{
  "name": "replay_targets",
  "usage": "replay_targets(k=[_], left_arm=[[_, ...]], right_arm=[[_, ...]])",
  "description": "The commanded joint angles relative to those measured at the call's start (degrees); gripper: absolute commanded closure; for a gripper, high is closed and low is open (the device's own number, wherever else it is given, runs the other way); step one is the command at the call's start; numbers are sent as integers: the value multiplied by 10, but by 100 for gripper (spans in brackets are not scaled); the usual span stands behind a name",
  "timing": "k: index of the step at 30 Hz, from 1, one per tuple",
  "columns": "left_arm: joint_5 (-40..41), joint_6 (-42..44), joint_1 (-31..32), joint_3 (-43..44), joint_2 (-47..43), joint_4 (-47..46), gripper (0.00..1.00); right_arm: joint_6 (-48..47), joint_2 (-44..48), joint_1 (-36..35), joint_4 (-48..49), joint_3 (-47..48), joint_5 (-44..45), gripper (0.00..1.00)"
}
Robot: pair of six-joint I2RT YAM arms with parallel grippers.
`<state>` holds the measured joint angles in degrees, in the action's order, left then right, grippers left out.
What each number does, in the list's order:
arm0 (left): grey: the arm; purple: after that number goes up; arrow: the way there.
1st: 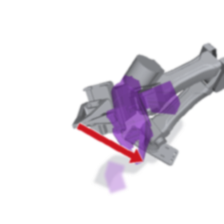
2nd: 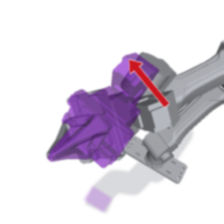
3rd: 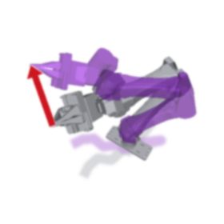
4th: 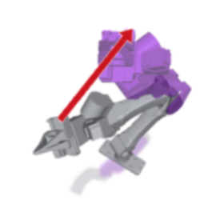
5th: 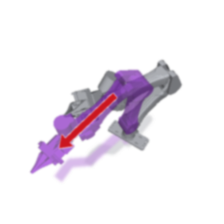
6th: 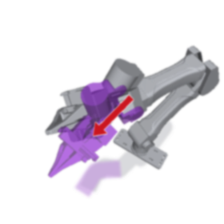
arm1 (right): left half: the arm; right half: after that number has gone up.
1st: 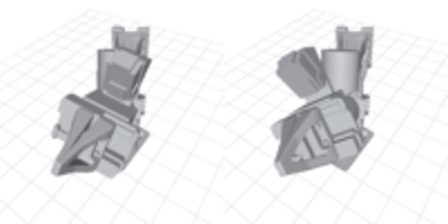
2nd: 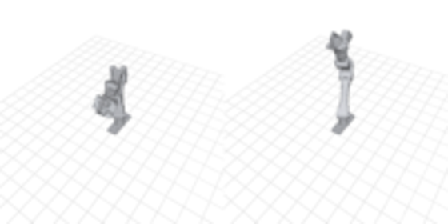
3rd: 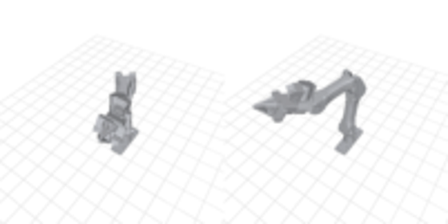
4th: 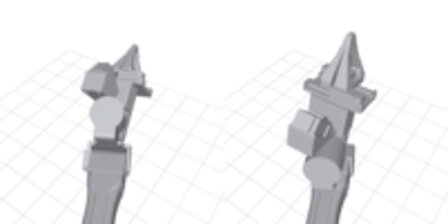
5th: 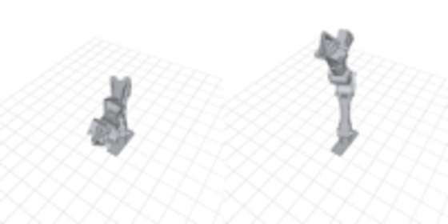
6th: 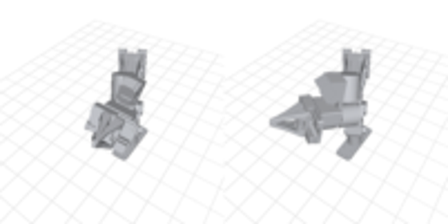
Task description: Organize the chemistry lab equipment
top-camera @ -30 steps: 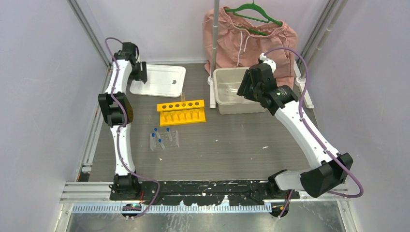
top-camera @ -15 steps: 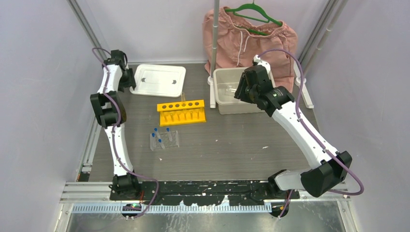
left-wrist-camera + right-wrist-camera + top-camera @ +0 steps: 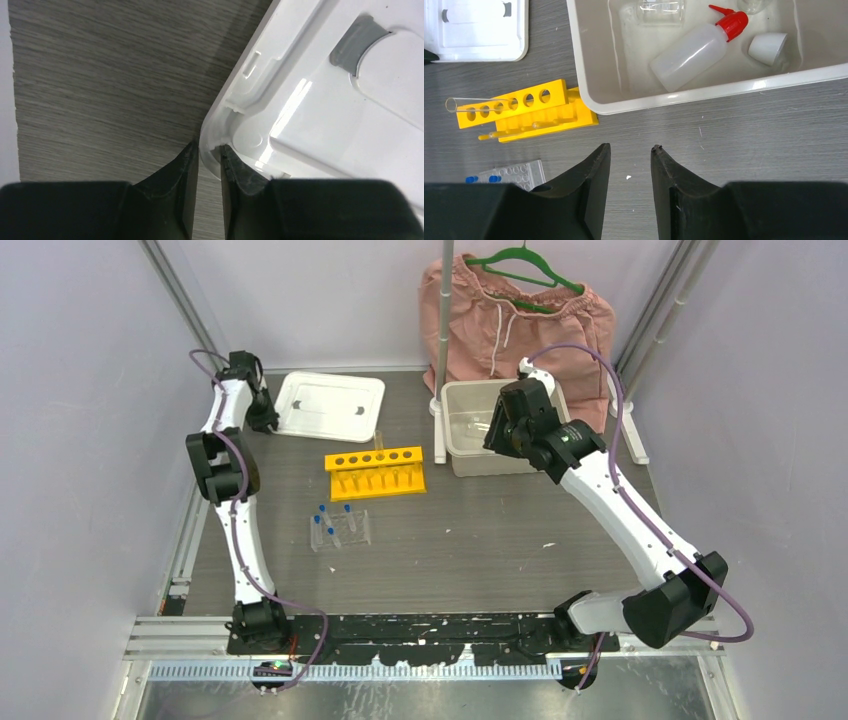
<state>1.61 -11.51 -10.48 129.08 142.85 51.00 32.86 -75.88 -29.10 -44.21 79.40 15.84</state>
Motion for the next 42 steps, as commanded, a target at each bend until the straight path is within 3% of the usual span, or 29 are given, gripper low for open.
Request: replay_targets(k=[1, 8, 14, 22, 30, 42], left_arm=[[-1, -18, -5, -36, -30, -36, 78], [17, -21, -5, -80, -62, -44, 100], [22, -31, -1, -111, -107, -56, 100], [129, 7, 42, -149, -186, -122, 100], [182, 67, 89, -87, -209, -143, 100], [232, 227, 158, -98, -289, -326, 100]], right_arm=[[-3, 17, -9, 7, 3, 16, 59], [-5, 14, -16, 7, 2, 20, 59], [-8, 19, -20, 8, -3, 18, 60], [-11, 36, -28, 13, -21, 13, 60], [-11, 65, -37, 9, -34, 18, 61], [-7, 82, -49, 4, -31, 21, 61]])
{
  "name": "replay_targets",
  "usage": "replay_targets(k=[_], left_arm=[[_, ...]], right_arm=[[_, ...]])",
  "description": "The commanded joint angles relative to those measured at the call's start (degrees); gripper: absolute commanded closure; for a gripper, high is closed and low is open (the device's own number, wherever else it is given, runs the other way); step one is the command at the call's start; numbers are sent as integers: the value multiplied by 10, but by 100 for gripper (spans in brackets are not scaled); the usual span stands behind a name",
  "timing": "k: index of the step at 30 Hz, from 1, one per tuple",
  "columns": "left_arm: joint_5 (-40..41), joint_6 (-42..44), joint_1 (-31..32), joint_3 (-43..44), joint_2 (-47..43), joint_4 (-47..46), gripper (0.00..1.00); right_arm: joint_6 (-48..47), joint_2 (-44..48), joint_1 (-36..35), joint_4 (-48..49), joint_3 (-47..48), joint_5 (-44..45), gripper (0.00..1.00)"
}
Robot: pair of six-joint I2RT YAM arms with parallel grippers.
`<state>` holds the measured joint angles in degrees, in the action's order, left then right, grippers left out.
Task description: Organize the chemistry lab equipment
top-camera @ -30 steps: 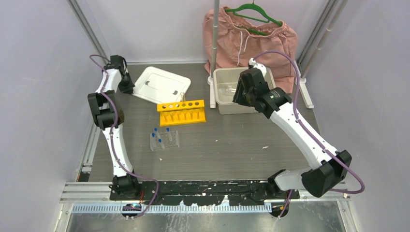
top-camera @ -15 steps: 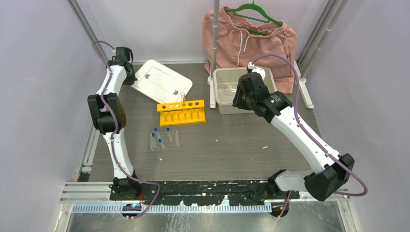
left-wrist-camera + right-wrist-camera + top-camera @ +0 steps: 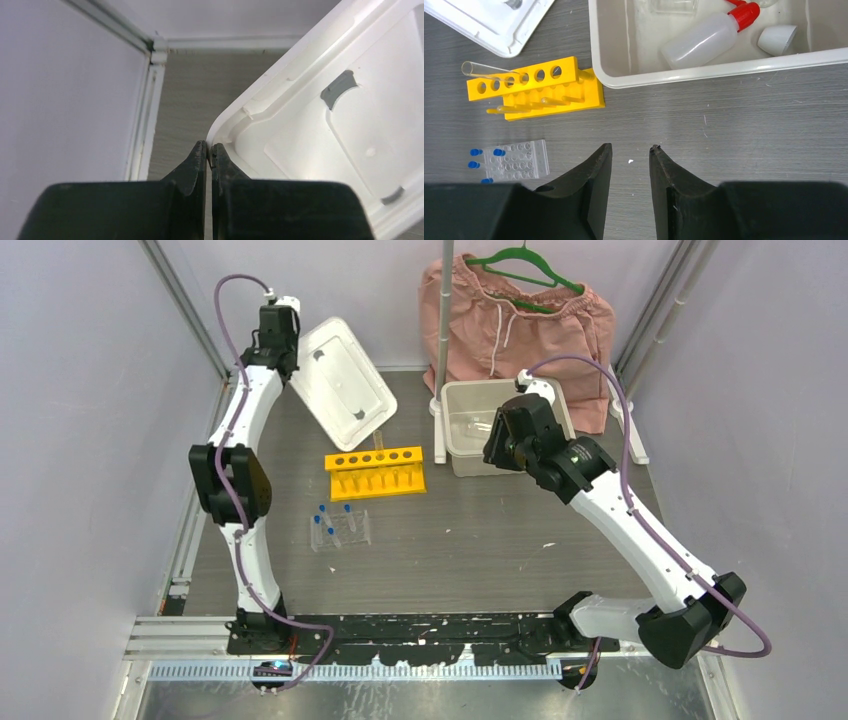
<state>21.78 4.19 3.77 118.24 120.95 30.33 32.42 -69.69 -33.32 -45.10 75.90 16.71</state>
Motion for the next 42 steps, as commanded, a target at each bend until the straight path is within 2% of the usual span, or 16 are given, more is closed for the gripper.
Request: replay_targets(k=[1, 16, 22, 25, 27, 32, 34, 38, 42], left_arm=[[30, 75, 18, 14, -73, -123, 100], [-51, 150, 60, -9, -166, -187, 100], [-75, 202, 82, -21, -222, -196, 100], [-87, 239, 96, -32, -256, -203, 100], [-100, 261, 103, -37, -279, -202, 100], [-159, 285, 110, -46, -349, -176, 100], [-190, 284, 111, -48, -375, -157, 100], [-264, 274, 112, -61, -435, -118, 100], [-333, 264, 112, -77, -481, -80, 100]], right_arm=[[-2, 21, -7, 13, 4, 13, 61], [-1, 45, -16, 12, -3, 15, 62], [-12, 34, -15, 22, 25, 0, 60], [-30, 10, -16, 36, 58, -39, 52], [-53, -10, -14, 48, 85, -72, 42], [-138, -55, -13, 107, 132, -177, 11], [-169, -62, -5, 147, 131, -232, 1], [-201, -66, 33, 215, 133, -331, 0], [-205, -42, 63, 344, 83, -429, 0]])
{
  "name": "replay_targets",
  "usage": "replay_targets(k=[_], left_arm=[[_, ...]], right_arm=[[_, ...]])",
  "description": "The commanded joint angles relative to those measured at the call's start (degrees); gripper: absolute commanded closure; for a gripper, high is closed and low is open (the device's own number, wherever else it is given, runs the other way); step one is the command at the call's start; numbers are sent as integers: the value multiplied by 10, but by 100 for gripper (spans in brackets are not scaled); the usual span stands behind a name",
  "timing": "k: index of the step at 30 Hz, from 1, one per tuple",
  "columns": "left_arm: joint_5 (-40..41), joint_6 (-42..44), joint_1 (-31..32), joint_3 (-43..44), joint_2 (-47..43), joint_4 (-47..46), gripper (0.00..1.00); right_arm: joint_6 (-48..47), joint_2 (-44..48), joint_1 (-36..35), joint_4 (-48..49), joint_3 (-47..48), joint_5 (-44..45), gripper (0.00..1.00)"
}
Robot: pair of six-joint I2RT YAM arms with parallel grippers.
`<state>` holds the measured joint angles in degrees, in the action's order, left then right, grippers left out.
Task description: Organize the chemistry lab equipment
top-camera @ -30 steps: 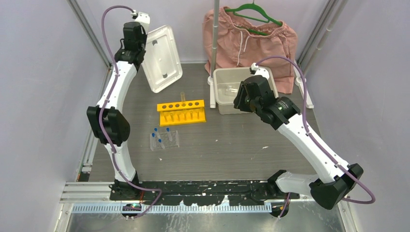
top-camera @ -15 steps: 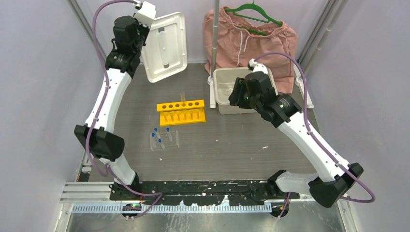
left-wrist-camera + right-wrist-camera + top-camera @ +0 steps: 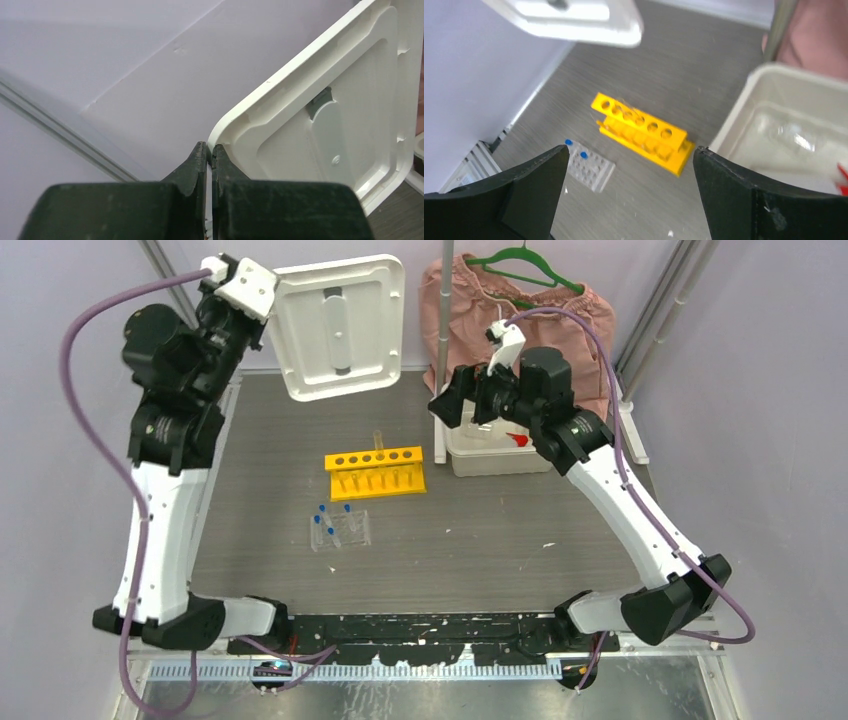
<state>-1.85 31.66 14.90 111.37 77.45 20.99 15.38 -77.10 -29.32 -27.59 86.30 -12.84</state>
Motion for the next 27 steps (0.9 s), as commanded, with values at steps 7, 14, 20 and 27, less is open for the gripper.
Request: replay_targets(k=[7, 14, 20, 27], left_arm=[[-162, -20, 1, -31, -86, 58, 100], [-194, -31, 1, -33, -99, 82, 100], [-213, -38, 1, -29, -104, 93, 100], [-215, -40, 1, -30, -107, 94, 100]], right_arm=[[-39, 37, 23, 290, -66, -262, 0], [-24, 37, 15, 392, -108, -294, 0], [-44, -1, 15, 395, -86, -295, 0], [-43, -36, 3, 407, -69, -295, 0]])
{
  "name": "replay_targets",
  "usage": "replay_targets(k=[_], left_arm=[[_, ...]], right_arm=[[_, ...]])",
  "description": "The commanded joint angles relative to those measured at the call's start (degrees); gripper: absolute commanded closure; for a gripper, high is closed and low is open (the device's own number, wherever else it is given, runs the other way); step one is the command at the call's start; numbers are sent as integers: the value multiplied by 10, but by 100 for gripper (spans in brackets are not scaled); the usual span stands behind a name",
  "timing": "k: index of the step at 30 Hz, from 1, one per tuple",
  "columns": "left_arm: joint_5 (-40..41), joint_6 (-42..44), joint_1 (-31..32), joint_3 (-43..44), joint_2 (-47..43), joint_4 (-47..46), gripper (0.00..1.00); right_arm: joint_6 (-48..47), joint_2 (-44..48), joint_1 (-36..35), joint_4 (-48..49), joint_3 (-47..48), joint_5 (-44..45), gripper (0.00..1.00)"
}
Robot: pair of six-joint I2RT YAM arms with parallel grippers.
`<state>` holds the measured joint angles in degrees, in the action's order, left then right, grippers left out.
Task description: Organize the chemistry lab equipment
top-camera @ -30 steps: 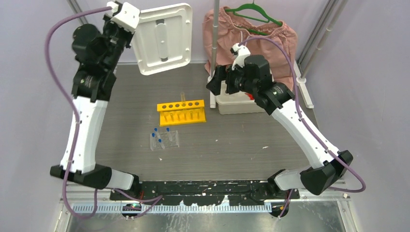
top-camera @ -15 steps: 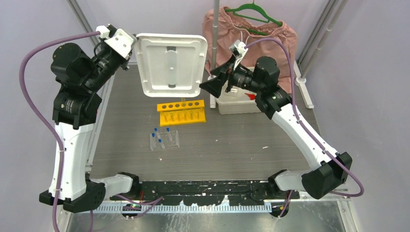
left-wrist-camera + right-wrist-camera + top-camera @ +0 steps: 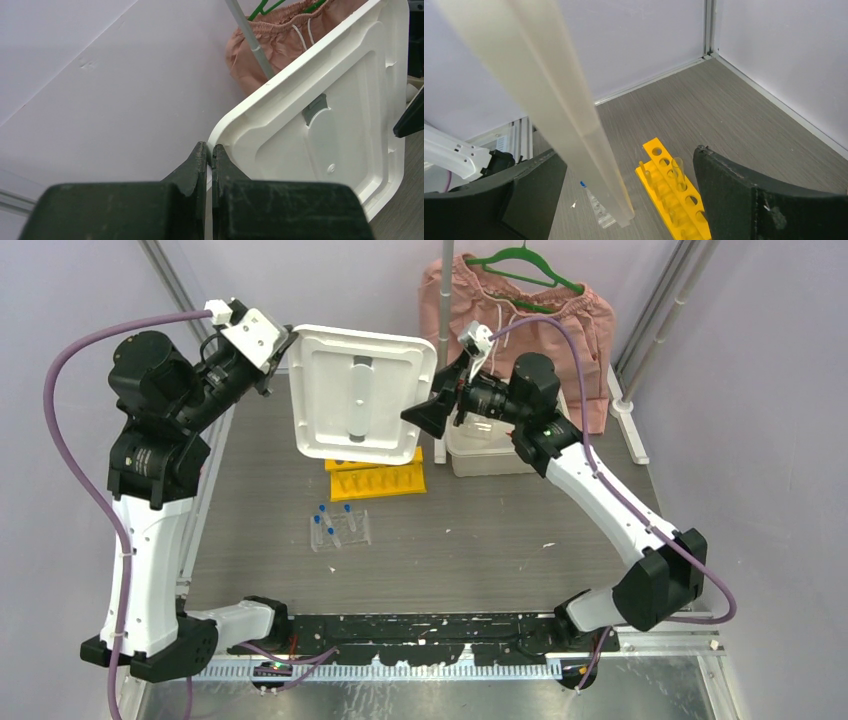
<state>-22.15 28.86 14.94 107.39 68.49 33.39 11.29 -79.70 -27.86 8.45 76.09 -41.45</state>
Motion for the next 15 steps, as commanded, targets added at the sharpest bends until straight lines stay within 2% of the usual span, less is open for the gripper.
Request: replay_targets(k=[1, 3, 5, 9, 10, 11, 13, 14, 15], left_arm=[[-12, -12, 1, 10, -17, -30, 100], [-11, -14, 1, 9, -17, -30, 100], [-10, -22, 1, 10, -15, -30, 100], [-9, -38, 1, 8, -14, -22, 97], [-9, -45, 1, 9, -12, -14, 85], [-14, -48, 1, 14, -10, -1, 64], [-27, -55, 1, 29, -1, 47, 17], [-36, -58, 1, 40, 5, 76, 3], [-45, -61, 1, 52, 13, 110, 1]], right_arm=[[0, -13, -17, 50, 34, -7, 4], [4, -14, -27, 55, 34, -1, 15], [20, -14, -31, 73, 31, 3, 32], [49, -2, -31, 116, 24, 26, 70], [46, 3, -32, 114, 27, 37, 76], [37, 9, -31, 105, 30, 52, 79], [0, 20, -32, 55, 42, 82, 87], [-23, 26, -32, 27, 51, 100, 90], [-45, 32, -32, 7, 60, 119, 91]])
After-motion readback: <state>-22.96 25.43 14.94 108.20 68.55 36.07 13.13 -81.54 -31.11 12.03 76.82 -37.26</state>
